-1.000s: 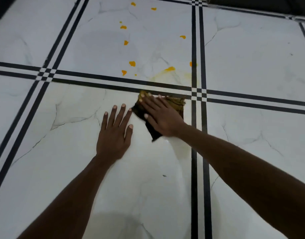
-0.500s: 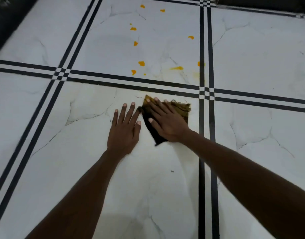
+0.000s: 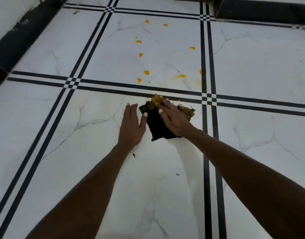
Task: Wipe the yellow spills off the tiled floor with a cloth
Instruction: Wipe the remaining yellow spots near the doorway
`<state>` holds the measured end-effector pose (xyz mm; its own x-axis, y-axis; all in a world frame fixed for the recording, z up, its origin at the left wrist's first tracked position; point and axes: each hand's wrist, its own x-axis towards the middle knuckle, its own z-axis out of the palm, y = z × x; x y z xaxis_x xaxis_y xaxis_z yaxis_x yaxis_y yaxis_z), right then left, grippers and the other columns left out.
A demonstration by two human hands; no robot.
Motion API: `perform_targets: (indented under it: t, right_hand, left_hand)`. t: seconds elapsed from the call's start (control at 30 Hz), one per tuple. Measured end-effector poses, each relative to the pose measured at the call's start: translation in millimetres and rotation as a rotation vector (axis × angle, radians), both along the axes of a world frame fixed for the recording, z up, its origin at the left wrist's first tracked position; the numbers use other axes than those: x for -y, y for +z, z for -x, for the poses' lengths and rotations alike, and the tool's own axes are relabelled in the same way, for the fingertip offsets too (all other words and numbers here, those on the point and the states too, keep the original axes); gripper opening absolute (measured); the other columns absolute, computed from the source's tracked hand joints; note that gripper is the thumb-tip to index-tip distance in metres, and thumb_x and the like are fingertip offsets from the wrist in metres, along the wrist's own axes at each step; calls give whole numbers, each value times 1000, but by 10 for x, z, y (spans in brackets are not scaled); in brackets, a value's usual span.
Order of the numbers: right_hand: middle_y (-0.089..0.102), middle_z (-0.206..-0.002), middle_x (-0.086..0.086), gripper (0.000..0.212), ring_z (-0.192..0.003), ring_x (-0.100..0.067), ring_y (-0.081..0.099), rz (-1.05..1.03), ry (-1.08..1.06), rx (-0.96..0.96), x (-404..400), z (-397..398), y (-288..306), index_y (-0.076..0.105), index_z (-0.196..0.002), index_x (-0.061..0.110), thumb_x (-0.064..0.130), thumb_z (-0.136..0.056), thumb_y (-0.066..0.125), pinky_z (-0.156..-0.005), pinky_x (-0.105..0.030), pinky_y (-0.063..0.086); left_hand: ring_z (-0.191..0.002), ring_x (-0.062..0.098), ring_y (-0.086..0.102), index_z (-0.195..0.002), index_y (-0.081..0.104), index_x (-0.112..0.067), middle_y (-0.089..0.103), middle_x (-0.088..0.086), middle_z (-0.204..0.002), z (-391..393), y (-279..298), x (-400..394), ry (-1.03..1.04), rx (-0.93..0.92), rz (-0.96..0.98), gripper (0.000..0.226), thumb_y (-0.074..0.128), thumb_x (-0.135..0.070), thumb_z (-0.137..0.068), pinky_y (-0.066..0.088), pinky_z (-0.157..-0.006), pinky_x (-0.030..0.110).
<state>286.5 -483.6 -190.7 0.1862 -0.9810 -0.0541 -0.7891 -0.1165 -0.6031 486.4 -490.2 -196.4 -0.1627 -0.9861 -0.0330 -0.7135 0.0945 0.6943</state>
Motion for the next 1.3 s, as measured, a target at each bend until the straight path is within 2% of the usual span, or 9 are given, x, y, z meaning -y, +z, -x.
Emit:
perform_targets:
  t: [0.13,0.23,0.4,0.7,0.8,0.93,1.07,1.17,1.3]
  right_hand:
    - [52,-149,-15,62,-137,-37,47,2,-218,-114,111,214,109,49,-154,18,31,-97,69,-115,-54,42]
    - [59,-139,-12,65,-132,-34,53,-169,-316,-102,199,126,242,49,-149,20,34,-92,77,-112,-54,42]
    - [68,-113,-13,30,-111,-29,65,-352,-306,-58,277,144,398,69,-118,8,21,-92,77,-91,-38,52]
    - [68,-89,5,16,-77,-8,63,122,-272,283,348,465,1228,68,-99,15,1,-90,69,-69,-19,50]
    - [69,-96,1,23,-84,-18,66,189,-217,237,294,400,1333,67,-100,16,-3,-86,67,-73,-29,56]
    - [68,-98,2,20,-86,-21,67,9,-41,-42,100,323,953,68,-103,18,3,-89,69,-69,-30,50]
    - [72,-90,2,8,-84,-18,69,-154,40,-98,-77,263,510,72,-94,21,28,-93,75,-75,-43,60]
    - [70,-89,-1,19,-82,-19,67,29,-126,-42,-86,180,335,71,-96,18,35,-103,62,-74,-41,59]
    - [56,-143,-14,42,-134,-33,51,145,-214,-107,146,41,99,65,-136,12,38,-104,60,-110,-46,48]
  left_hand:
    - [-144,35,44,-158,33,-4,45,18,-156,355,199,299,-76,42,-85,71,60,-40,-103,40,-117,45]
    - [-135,37,52,-151,41,-3,54,21,-144,491,267,485,1,120,-165,75,75,-37,-93,47,-111,49]
    - [-113,30,67,-95,72,-25,72,4,-108,373,397,600,112,-53,-413,23,82,-31,-75,52,-107,52]
    - [-93,9,68,-99,66,-15,73,5,-100,223,1162,855,-168,-538,-154,17,75,-3,-91,54,-83,19]
    - [-93,8,67,-94,69,-14,73,1,-94,127,1262,950,-206,-450,-32,15,79,-6,-87,53,-86,17]
    - [-98,17,71,-92,77,-9,78,8,-99,-75,867,803,-333,-158,-78,22,73,7,-78,56,-100,39]
    - [-111,27,68,-86,81,-3,75,12,-110,-309,407,587,-273,-67,-75,39,59,26,-73,40,-94,1]
    - [-104,19,64,-82,82,-6,72,9,-107,-452,234,556,-142,-8,34,37,59,23,-77,32,-86,-5]
    - [-130,35,54,-125,66,-4,63,15,-135,-570,58,686,-2,97,161,32,61,2,-94,43,-112,32]
